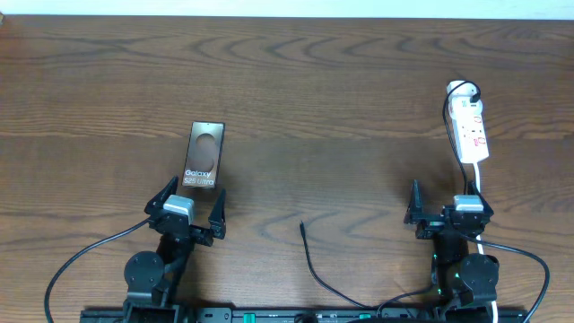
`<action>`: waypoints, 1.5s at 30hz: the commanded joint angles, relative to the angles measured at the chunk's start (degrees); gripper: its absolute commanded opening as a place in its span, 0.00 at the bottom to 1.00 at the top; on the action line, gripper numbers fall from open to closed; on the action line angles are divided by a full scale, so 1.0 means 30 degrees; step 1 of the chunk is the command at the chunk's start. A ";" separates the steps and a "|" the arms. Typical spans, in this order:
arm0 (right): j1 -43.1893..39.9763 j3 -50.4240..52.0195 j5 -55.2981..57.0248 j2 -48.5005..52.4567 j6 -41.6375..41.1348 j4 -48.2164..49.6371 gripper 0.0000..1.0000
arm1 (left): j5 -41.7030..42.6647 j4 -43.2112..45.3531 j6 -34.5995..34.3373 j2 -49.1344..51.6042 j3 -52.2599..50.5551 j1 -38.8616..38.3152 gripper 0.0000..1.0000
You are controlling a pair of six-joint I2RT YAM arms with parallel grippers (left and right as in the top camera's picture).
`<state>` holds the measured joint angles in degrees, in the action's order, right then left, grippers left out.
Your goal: Plug charger to phone and switch on socket
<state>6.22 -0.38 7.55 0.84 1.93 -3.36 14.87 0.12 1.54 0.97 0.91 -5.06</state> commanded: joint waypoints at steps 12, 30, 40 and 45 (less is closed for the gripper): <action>-0.0080 0.0022 0.0102 -0.0058 0.0095 -0.0080 0.99 | 0.0153 -0.0109 0.0058 0.0051 0.1071 -0.0073 0.92; -0.0080 0.0022 0.0102 -0.0058 0.0095 -0.0080 0.99 | 0.0160 -0.4896 0.0058 1.0812 1.2138 -0.0073 0.92; -0.0080 0.0022 0.0102 -0.0058 0.0095 -0.0080 0.99 | 0.0160 -1.3187 0.0168 1.9227 2.1260 -0.0073 0.92; -0.0080 0.0022 0.0102 -0.0058 0.0095 -0.0080 0.99 | 0.0168 -1.7143 0.0852 2.3919 2.4800 -0.0073 0.92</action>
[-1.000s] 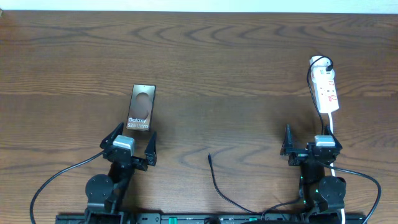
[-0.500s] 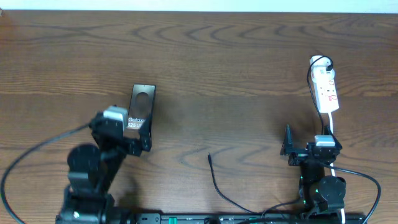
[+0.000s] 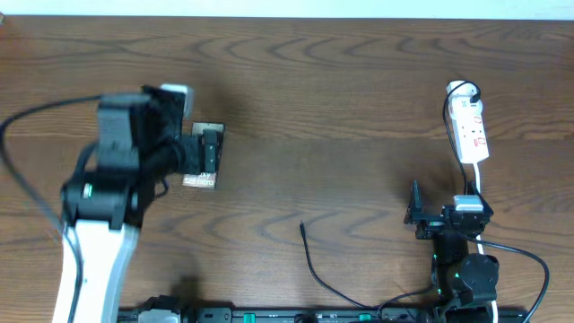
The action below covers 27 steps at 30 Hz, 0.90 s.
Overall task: Plug charger to phone and switch on socket
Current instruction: 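Move the left gripper forward over the Galaxy phone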
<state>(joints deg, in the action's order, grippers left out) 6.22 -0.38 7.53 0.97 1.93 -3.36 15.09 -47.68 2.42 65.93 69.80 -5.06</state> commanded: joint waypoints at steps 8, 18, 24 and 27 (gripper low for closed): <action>-0.0080 0.0022 0.0109 -0.0102 0.0095 -0.0080 0.99 | 0.0080 -0.3570 0.1144 0.6805 0.4830 -0.0073 0.92; -0.0080 0.0022 0.0109 -0.0102 0.0095 -0.0080 0.99 | -0.0911 -0.3577 0.1770 0.8604 0.4903 0.0896 0.92; -0.0080 0.0022 0.0109 -0.0102 0.0095 -0.0080 0.99 | -0.0692 -0.3592 0.1756 0.8604 0.4903 0.0911 0.90; -0.0080 0.0022 0.0109 -0.0102 0.0095 -0.0080 0.99 | -0.0714 -0.3570 0.1770 0.8604 0.4903 0.0918 0.42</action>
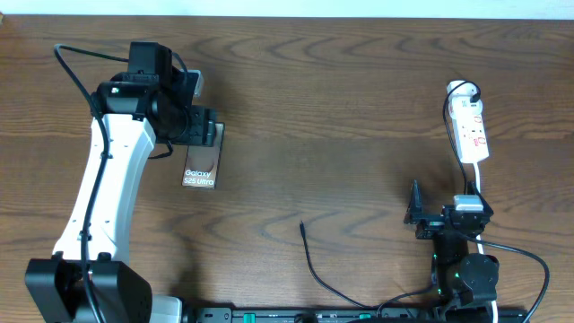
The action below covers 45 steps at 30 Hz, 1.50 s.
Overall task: Plug charger to phone and switch on socket
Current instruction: 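Move the left gripper forward over the Galaxy phone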
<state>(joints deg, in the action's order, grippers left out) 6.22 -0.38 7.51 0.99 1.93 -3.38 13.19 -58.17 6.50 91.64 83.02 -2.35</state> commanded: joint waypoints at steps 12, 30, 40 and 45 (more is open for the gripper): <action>-0.0080 0.0022 0.0117 -0.0109 0.0095 -0.0073 0.99 | -0.0153 0.0124 0.0466 0.0204 0.0495 0.0007 0.98; -0.0080 0.0022 0.0117 -0.0109 0.0095 -0.0073 0.99 | -0.3271 0.0627 -0.0095 0.5319 0.0495 0.0007 0.99; -0.0080 0.0022 0.0117 -0.0109 0.0095 -0.0073 0.99 | -0.3257 0.2004 -0.0073 0.7023 0.0474 0.0007 0.99; -0.0080 0.0022 0.0117 -0.0109 0.0095 -0.0073 0.99 | -0.3038 0.2011 -0.0109 0.7927 0.0474 0.0007 0.99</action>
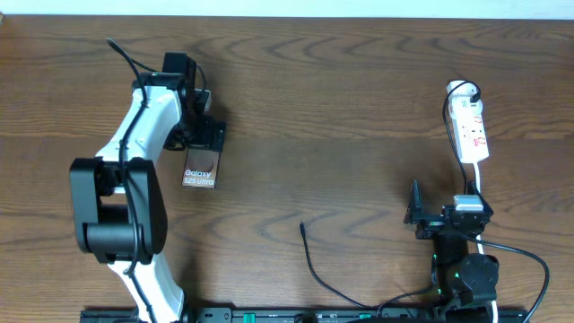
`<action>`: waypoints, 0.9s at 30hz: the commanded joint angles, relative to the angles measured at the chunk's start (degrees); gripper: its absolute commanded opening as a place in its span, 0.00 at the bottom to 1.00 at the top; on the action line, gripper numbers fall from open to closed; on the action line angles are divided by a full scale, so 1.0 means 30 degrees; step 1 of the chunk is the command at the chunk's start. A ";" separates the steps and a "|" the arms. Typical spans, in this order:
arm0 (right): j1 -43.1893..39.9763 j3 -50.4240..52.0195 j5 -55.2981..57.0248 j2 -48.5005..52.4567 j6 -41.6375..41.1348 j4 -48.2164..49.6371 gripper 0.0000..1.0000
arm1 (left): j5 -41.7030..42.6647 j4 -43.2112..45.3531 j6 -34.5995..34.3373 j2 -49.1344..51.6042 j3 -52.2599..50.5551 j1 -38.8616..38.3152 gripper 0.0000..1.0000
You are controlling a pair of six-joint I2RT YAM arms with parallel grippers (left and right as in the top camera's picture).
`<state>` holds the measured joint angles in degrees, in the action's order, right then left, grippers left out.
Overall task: Plug charger to phone and switch on socket
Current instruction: 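Move the left gripper forward over the Galaxy phone, then lower the left gripper and close it on the phone's sides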
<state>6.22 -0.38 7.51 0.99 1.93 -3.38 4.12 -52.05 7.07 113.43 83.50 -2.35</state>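
The dark phone, marked "Galaxy S25 Ultra", lies flat on the table at the left. My left gripper is down over its far end and hides that part. How its jaws stand does not show from above. The black charger cable's free tip lies near the table's middle front, unplugged. The white power strip lies at the far right with a plug in its far end. My right gripper rests open near the front edge, just in front of the strip.
The black cable runs from its tip down toward the front edge. A white lead goes from the strip past my right gripper. My left arm stretches over the table's left side.
My left arm has changed its pose, with its elbow now lower and nearer the front. Its gripper stays over the phone's far end, slightly lower. Phone, cable, strip and right arm are unchanged.
Both grippers first rested open at the front edge, the left just in front of the phone. Then my left arm was raised over the phone. After that its gripper was down at the phone's far end, where it still is. The phone has not shifted.
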 commanded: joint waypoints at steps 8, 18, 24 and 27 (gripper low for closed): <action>-0.0080 0.0022 0.0117 -0.0109 0.0095 -0.0073 0.99 | 0.0117 0.0262 -0.0284 0.1326 0.0189 -0.0350 0.99; -0.0080 0.0022 0.0117 -0.0109 0.0095 -0.0073 0.99 | 0.0102 0.1282 -0.0211 0.1348 -0.0758 -0.0423 0.99; -0.0080 0.0022 0.0117 -0.0109 0.0095 -0.0073 0.99 | 0.0102 0.1515 -0.0219 0.1355 -0.1100 -0.0423 0.99; -0.0080 0.0022 0.0117 -0.0109 0.0095 -0.0073 0.99 | 0.0102 0.1545 -0.0219 0.1355 -0.1107 -0.0423 0.99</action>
<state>6.22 -0.38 7.51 0.99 1.93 -3.38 4.34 -47.46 6.66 117.19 80.64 -3.64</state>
